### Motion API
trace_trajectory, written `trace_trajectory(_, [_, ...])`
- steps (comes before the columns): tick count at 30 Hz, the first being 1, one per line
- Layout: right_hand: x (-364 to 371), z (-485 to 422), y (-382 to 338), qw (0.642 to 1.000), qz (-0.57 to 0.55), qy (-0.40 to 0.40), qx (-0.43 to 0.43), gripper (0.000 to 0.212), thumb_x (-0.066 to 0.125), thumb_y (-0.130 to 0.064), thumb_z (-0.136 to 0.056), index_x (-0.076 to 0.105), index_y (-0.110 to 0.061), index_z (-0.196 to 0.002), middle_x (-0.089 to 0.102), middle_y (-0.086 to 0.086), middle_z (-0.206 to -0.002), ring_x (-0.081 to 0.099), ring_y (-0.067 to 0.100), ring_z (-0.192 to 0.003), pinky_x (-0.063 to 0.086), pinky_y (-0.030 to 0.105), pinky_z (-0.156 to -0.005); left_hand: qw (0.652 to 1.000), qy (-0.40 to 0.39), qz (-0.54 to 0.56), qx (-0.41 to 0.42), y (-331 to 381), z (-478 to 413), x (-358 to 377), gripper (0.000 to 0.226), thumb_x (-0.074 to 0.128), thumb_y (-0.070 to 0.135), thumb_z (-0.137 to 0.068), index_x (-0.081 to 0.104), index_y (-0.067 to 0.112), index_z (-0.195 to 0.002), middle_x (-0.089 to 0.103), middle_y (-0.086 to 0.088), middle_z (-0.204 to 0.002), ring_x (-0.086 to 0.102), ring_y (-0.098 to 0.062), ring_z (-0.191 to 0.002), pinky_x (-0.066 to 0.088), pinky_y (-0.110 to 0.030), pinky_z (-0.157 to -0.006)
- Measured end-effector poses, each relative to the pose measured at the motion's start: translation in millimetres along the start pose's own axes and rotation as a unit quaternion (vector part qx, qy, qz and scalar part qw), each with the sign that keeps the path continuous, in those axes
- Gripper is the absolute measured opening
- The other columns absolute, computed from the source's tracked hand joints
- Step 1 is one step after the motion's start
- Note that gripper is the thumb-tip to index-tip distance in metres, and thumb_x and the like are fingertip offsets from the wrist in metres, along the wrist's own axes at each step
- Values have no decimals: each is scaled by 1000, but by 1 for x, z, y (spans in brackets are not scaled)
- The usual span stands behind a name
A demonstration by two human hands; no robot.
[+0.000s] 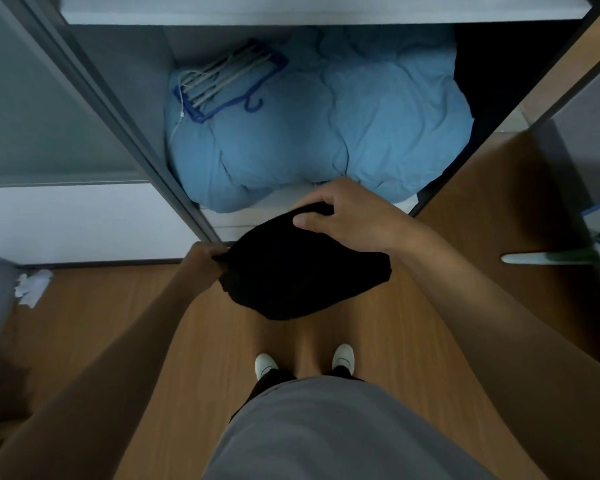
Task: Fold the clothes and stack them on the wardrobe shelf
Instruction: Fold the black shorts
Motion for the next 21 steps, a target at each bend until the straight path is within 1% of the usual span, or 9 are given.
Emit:
trace_trajectory(2, [2,-3,-4,1000,-9,17,-12,16,64,-20,-95,76,-16,-105,68,-23,-91,60,-15,-84,41,4,-80,997,-45,-45,-32,-2,1,10,31,55,-22,-79,61,0,-58,58,-13,-58,53,-21,-59,37,-31,-61])
trace_trajectory(5, [8,-6,-7,998,-24,48,-22,17,65,-18,-93,76,-14,-106,68,-19,-93,61,-14,-84,40,3,-78,995,-61,-48,-66,5,5,28,53,51,-16,-85,36,19,-49,39,4,-49,38,-9,-48,34,-21,-55])
trace_trajectory(7, [11,-6,-9,997,-38,67,-22,17,66,-17,-93,76,-12,-105,71,-14,-96,63,-8,-89,42,5,-80,994,-54,5,-94,8,6,39,54,52,-17,-88,41,23,-53,42,4,-52,42,-10,-51,40,-16,-59])
trace_trajectory(9, [14,-4,-11,995,-56,84,-22,16,65,-16,-93,76,-10,-103,74,-9,-97,66,-1,-92,46,11,-83,990,-62,38,-122,8,6,49,42,55,-12,-90,50,19,-63,51,2,-63,51,-15,-60,44,-27,-67])
trace_trajectory(12, [13,-2,-10,989,-86,119,-26,16,64,-11,-94,76,-7,-102,74,-6,-96,67,3,-92,48,20,-88,983,-105,54,-139,13,8,60,26,58,-1,-92,57,24,-96,57,14,-83,55,-2,-76,48,-21,-74])
trace_trajectory(15, [10,1,-9,984,-119,134,-17,15,64,-10,-94,76,-6,-103,74,-3,-96,67,5,-93,49,22,-88,981,-122,60,-134,20,7,70,24,55,-5,-93,61,-1,-116,62,-11,-99,61,-20,-93,47,-32,-86])
trace_trajectory(17, [10,4,-10,983,-125,130,-19,15,64,-9,-94,76,-5,-102,74,-2,-95,66,4,-92,49,20,-86,981,-120,87,-123,27,5,76,18,47,-13,-95,58,-14,-110,58,-22,-89,61,-17,-82,43,-26,-78])
trace_trajectory(19, [9,7,-11,983,-132,127,-26,14,64,-8,-94,76,-5,-101,74,-2,-93,66,3,-89,49,19,-84,979,-125,105,-125,32,2,78,17,47,-12,-96,59,-2,-102,52,-9,-79,55,-10,-72,42,-26,-76])
trace_trajectory(21, [7,9,-12,981,-146,128,-30,14,64,-7,-94,75,-4,-100,74,-2,-93,66,3,-87,50,20,-84,981,-135,77,-114,34,0,78,16,50,-7,-96,55,9,-93,51,-2,-78,52,-18,-77,41,-28,-75])
Point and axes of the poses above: each hand's wrist, its own z-axis away from the middle knuckle, its own x-axis out of the palm, y = z × x, the point moved 2 cm from there along -z, towards the middle knuckle
